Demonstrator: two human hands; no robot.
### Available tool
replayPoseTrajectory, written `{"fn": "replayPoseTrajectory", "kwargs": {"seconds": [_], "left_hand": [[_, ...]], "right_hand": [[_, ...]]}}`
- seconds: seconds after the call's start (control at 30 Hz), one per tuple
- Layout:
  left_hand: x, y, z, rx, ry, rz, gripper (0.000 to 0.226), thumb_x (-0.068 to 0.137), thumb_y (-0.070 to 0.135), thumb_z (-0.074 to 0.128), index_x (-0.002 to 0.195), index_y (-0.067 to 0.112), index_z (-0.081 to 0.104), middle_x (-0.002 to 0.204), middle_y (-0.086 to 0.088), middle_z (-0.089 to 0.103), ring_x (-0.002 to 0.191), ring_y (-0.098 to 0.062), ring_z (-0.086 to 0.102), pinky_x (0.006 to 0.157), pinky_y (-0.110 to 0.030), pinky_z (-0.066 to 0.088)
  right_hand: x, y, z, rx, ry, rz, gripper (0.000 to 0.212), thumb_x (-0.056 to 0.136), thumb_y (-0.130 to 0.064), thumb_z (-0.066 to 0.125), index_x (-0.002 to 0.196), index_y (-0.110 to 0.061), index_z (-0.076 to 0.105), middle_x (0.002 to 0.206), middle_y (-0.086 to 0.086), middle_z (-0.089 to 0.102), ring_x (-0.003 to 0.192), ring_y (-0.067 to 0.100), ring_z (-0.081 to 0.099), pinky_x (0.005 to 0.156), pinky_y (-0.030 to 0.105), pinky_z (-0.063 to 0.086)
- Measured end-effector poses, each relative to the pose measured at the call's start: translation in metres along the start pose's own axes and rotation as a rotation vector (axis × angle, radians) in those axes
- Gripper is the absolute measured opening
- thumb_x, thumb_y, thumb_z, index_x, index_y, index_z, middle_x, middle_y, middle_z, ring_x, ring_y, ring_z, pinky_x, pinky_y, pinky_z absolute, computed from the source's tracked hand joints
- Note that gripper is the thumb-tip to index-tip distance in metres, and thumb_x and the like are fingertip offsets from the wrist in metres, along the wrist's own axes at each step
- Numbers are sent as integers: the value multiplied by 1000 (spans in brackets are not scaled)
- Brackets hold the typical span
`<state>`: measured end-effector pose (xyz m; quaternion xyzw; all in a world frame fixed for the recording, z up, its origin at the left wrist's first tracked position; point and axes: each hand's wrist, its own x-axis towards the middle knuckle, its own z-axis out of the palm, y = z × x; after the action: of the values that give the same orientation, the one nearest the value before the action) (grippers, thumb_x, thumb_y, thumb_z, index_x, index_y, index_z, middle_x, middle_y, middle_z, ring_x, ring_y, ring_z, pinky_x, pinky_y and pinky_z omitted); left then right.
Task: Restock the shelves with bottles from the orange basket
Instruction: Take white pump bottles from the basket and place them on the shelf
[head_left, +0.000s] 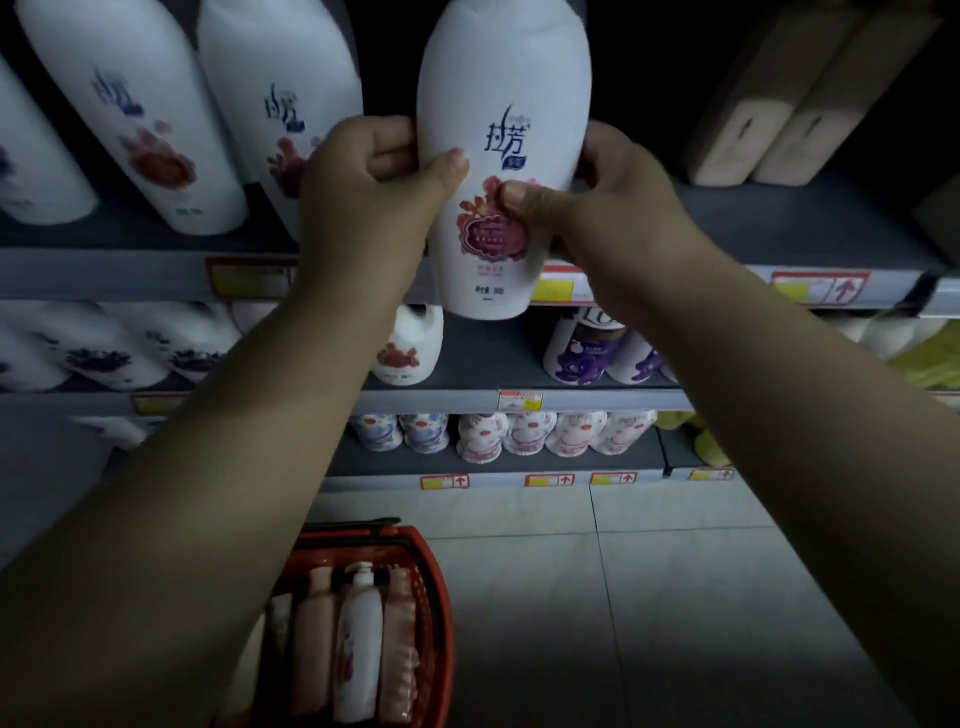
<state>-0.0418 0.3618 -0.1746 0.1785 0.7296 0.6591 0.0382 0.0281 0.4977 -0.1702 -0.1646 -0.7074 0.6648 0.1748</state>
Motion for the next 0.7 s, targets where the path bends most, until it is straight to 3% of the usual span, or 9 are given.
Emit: {"fn": "replayPoseTrajectory", "kwargs": {"seconds": [0.13,0.3,0.4,0.53,0.7], "left_hand": [[21,-7,13,82,115,94,31,85,11,63,115,6,63,106,4,68,89,4,65,80,-12,52],[39,-28,15,21,-2,126,47,82,3,46,127,8,56,118,9,63,110,1,59,96,-20,47],[55,-40,13,11,-22,82,64,76,10,47,140,12,45,137,4,54,125,-5,51,105,-30,43],[62,-55,12,52,-61,32,77,66,27,46,141,13,38,143,-6,48,134,-16,43,109,-42,39],[49,-54,16,56,-147,10,85,79,10,46,153,24,5,159,-1,19,143,-13,27,116,-39,30]], "right_hand": [[35,7,8,-59,58,-55,59,70,-6,77,125,-4,53,116,11,65,101,22,67,82,39,59],[64,19,15,-94,96,-92,64,66,-8,77,126,-6,54,117,9,65,105,21,65,88,38,56],[77,20,24,-105,99,-98,69,62,-13,77,127,-8,54,118,9,64,111,25,62,91,40,55],[89,31,31,-101,94,-75,62,68,-7,76,126,-9,54,119,8,63,109,23,63,89,37,56],[94,40,39,-147,110,-91,61,73,-10,72,130,-13,51,122,4,63,113,19,60,91,35,54]]}}
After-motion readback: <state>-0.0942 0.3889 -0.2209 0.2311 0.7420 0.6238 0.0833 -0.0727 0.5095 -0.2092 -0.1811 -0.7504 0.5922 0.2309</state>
